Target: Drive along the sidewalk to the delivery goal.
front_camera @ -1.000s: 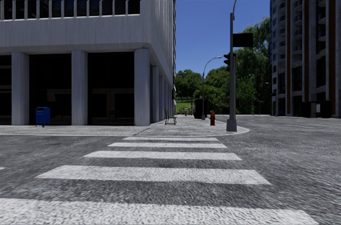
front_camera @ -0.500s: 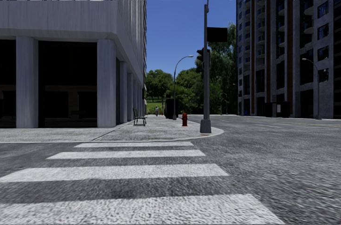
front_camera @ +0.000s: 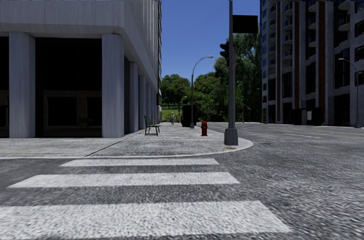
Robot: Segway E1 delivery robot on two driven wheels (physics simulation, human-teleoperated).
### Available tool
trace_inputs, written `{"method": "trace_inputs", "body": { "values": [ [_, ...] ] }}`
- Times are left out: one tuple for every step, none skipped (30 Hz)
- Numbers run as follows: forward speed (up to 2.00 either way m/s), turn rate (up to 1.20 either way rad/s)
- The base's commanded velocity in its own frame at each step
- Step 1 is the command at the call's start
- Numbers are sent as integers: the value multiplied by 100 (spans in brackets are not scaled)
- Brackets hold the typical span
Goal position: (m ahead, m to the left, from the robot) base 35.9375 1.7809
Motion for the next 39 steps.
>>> {"method": "trace_inputs", "body": {
  "values": [
    [175, 0],
    [175, 0],
    [175, 0],
    [175, 0],
    [175, 0],
    [175, 0],
    [175, 0],
    [175, 0],
    [175, 0],
    [175, 0],
    [175, 0],
    [175, 0],
    [175, 0],
    [175, 0],
    [175, 0],
    [175, 0],
    [175, 0],
    [175, 0],
    [175, 0],
    [175, 0],
    [175, 0],
    [175, 0],
    [175, 0],
    [175, 0],
    [175, 0],
    [175, 0],
    [175, 0],
    [175, 0],
    [175, 0],
    [175, 0],
    [175, 0],
    [175, 0],
    [175, 0],
    [175, 0],
    [175, 0],
    [175, 0],
    [175, 0],
    [175, 0],
    [175, 0]
  ]
}}
